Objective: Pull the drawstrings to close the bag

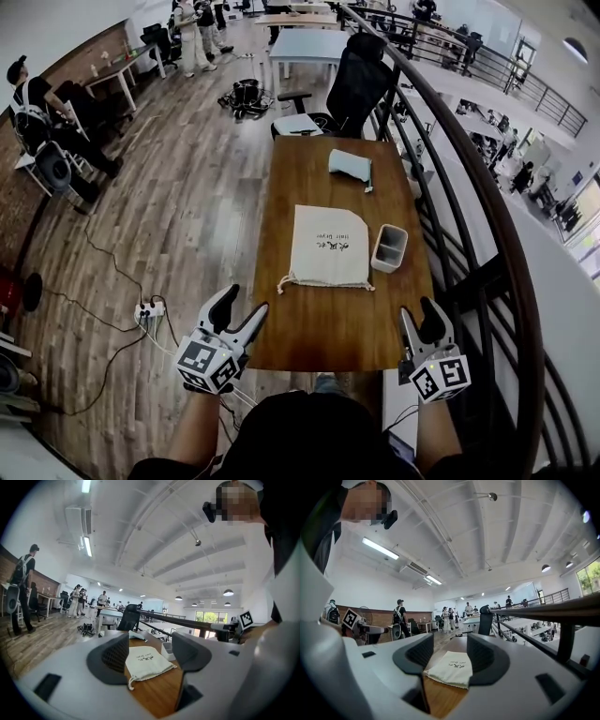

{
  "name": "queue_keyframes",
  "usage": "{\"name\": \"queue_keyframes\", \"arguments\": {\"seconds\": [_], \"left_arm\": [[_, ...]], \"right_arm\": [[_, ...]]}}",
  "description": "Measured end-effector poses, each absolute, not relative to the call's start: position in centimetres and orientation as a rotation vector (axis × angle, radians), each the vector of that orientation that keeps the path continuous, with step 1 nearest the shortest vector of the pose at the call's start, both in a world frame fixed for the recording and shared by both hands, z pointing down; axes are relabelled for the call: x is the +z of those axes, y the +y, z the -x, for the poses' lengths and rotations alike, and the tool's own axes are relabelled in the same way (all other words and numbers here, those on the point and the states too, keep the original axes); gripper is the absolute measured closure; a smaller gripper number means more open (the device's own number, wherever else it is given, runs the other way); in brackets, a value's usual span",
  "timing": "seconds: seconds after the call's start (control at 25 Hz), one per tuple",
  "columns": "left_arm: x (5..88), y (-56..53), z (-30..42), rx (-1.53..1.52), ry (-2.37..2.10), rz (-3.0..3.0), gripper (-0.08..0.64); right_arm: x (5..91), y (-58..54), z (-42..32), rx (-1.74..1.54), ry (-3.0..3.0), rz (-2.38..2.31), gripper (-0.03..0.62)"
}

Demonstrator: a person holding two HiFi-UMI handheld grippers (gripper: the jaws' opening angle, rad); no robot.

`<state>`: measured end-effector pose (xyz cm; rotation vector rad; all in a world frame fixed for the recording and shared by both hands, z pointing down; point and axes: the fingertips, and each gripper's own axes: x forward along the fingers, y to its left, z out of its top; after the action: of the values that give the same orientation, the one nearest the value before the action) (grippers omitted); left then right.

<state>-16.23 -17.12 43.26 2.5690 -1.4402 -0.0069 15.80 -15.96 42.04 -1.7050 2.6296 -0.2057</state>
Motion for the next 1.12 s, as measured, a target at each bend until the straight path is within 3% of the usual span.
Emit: {"name": "queue_keyframes", "arguments": {"seconds": [0.24,1.12], "left_arm": [[45.7,-20.8,15.1,0.026,-1.425,-2.536,0.268],[66.4,-26.8,12.4,0.783,-1.232,-2.291,0.273]], "right_arm": [[45.1,-20.0,-15.6,-0.258,2.715,1.678,0.373],[60.7,-27.3,-14.7,-0.561,3.127,1.625,0.374]]}}
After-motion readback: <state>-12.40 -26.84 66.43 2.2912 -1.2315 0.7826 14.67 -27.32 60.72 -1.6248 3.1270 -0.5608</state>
